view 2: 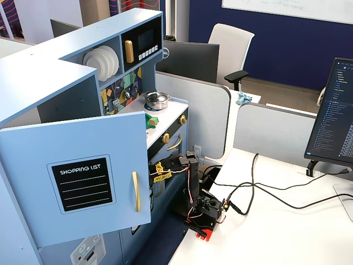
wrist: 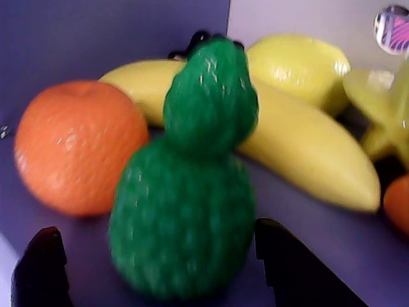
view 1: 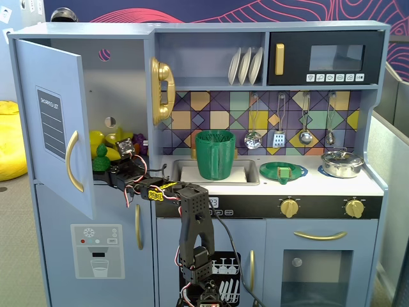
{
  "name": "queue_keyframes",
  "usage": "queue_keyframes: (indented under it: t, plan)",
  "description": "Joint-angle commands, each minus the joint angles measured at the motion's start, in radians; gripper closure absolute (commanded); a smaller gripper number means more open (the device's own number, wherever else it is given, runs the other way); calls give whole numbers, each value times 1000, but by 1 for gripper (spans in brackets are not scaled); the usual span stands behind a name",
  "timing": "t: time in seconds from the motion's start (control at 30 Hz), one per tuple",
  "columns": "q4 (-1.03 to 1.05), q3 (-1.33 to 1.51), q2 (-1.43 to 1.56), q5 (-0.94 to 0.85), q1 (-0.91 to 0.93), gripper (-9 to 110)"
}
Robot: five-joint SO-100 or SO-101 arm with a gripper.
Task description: Pick up the green pineapple from the left cabinet and place it in the green recipient
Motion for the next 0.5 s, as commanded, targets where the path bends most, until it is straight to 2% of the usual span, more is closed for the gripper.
queue_keyframes:
  t: [0.0,0.2,0.23,0.3,0.47]
  plan:
    - [-3,-146,-38,-18,15,70]
    - [41,-262,-123,-28,31,75]
    - [54,-268,-127,-37,32,79]
    - [89,-268,-129,-74,32,99]
    - [156,-227,-83,-112,34,101]
